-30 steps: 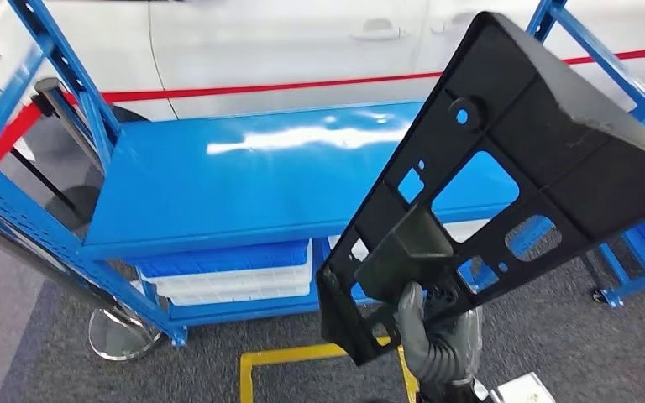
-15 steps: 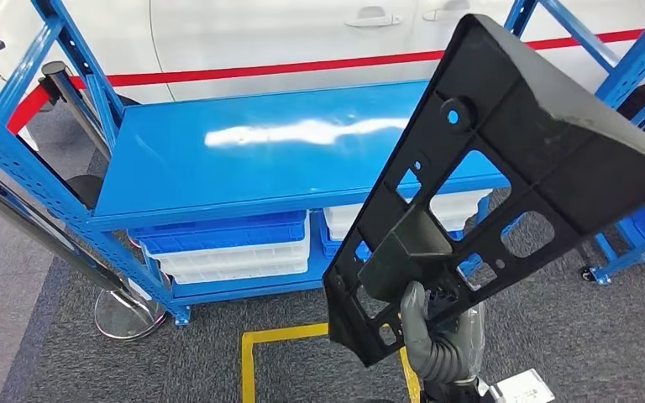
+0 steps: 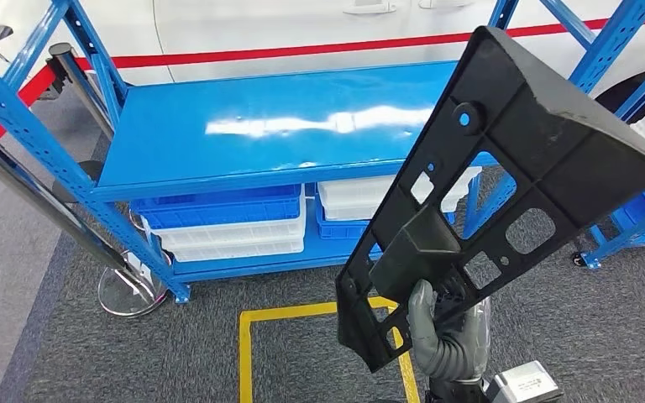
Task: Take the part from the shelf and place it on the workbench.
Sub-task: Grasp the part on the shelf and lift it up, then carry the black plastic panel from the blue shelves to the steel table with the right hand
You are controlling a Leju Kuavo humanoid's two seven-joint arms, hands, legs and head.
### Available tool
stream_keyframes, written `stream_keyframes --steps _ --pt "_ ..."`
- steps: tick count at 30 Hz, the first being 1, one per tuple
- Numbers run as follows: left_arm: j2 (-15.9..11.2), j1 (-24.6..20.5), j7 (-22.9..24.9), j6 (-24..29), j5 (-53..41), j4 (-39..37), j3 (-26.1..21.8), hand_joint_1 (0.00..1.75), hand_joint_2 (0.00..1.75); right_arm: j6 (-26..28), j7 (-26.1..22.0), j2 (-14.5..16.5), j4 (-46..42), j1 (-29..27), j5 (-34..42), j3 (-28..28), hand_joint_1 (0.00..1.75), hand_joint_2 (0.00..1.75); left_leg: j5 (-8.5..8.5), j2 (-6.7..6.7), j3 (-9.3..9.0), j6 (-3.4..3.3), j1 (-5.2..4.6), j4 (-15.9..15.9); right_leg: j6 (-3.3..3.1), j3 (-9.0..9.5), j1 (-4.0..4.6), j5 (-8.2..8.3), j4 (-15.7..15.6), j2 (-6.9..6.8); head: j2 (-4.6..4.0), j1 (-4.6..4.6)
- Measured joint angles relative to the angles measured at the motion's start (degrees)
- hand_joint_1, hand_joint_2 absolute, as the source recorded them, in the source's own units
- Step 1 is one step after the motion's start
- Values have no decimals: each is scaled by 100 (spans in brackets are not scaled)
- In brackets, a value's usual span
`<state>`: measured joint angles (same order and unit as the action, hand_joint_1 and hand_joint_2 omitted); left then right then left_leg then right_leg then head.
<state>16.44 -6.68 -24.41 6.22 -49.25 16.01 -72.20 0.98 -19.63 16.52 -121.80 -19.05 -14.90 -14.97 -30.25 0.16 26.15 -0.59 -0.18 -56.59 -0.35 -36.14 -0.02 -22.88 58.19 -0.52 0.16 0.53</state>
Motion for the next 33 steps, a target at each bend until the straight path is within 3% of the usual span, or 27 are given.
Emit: stream_keyframes --steps 2,3,5,7,8,9,11,13,14,17,18,20,22,23,24,25,27,29,32,33 --pt "1 5 9 -12 -2 3 -8 0 0 -26 16 14 -1 -28 -20 41 175 175 107 9 67 -47 10 47 72 -24 -8 48 -18 5 -1 -16" --pt "2 4 16 -19 -4 3 -11 0 0 -35 20 21 -1 -39 -32 62 175 175 173 19 105 -78 26 71 107 -63 -12 -47 42 16 -1 -10" --pt "4 0 27 -40 -13 3 -15 0 0 -60 29 38 -2 -64 -86 115 175 175 307 43 221 -133 49 96 172 -227 -44 -540 497 37 -1 8" --pt "3 -1 23 -66 -20 3 -15 0 0 -115 50 62 -5 -99 -189 175 175 175 417 50 377 -155 46 79 222 -405 -70 -1005 1196 38 -1 24" --pt "2 -1 14 -79 -19 3 -15 0 0 -148 72 74 -7 -122 -256 202 175 175 467 54 461 -148 46 61 239 -420 -81 -1049 1421 38 -1 24" --pt "1 -2 1 -92 -14 3 -15 0 0 -174 97 85 -15 -154 -325 226 175 175 510 56 547 -136 49 36 252 -347 -92 -973 1473 37 -1 24" --pt "-1 -2 -27 -114 1 4 -15 0 0 -216 136 116 -61 -250 -440 271 175 175 577 51 707 -99 60 -38 262 99 -119 -682 1006 36 -1 24" --pt "-7 -2 -44 -133 14 7 -15 0 0 -241 144 151 -132 -354 -506 308 175 175 625 41 820 -42 54 -113 229 618 -109 -632 268 45 -1 24" --pt "-11 -2 -43 -130 19 9 -15 0 0 -245 145 167 -163 -404 -519 324 175 175 654 40 850 -8 49 -135 197 753 -94 -671 36 51 -1 24" --pt "-24 6 16 -71 25 13 -23 0 0 -228 189 216 -233 -549 -497 380 175 175 719 37 897 101 56 -154 55 732 -71 -646 -91 48 -1 24" --pt "-31 12 38 -55 25 13 -27 0 0 -222 205 234 -246 -583 -486 403 175 175 627 31 933 131 64 -223 -5 696 -77 -602 -101 39 -1 17" --pt "-44 22 56 -50 25 15 -33 0 0 -218 214 268 -264 -628 -467 449 175 175 174 21 1079 175 82 -674 -108 600 -81 -498 -114 18 -1 -5" --pt "-52 25 61 -65 33 16 -38 0 0 -207 213 287 -278 -667 -412 487 175 175 -312 20 1256 204 85 -1407 -146 461 -56 -398 -96 11 -1 -25" --pt "-58 25 60 -75 40 16 -41 0 0 -194 212 296 -281 -690 -364 505 175 175 -404 20 1273 210 85 -1662 -149 385 -44 -349 -81 7 -1 -23" --pt "-63 25 58 -87 49 16 -43 0 0 -178 210 302 -289 -713 -305 524 175 175 -375 20 1206 206 84 -1740 -148 307 -32 -302 -62 5 -1 -24" --pt "-67 24 52 -95 57 17 -45 0 0 -164 209 308 -306 -737 -242 544 175 175 -245 19 1034 190 83 -1594 -142 231 -24 -260 -37 7 -1 -24" --pt "-75 15 41 -108 67 22 -47 0 0 -151 206 323 -368 -782 -143 589 175 175 -15 -5 476 121 69 -834 -115 95 -12 -184 21 19 -1 -25" --pt "-81 5 32 -121 69 32 -50 0 0 -151 202 339 -433 -810 -100 623 175 175 4 -39 69 60 38 -171 -59 20 -10 -99 48 27 -1 -21" --pt "-85 -1 25 -136 72 40 -60 0 0 -152 197 356 -494 -835 -90 648 175 175 73 -34 55 -9 17 34 52 -5 -29 31 6 36 -1 -39" --pt "-84 -5 24 -139 73 42 -63 0 0 -152 196 359 -509 -846 -89 651 175 175 136 -17 88 -48 30 66 87 -29 -33 -31 37 43 -1 -42"
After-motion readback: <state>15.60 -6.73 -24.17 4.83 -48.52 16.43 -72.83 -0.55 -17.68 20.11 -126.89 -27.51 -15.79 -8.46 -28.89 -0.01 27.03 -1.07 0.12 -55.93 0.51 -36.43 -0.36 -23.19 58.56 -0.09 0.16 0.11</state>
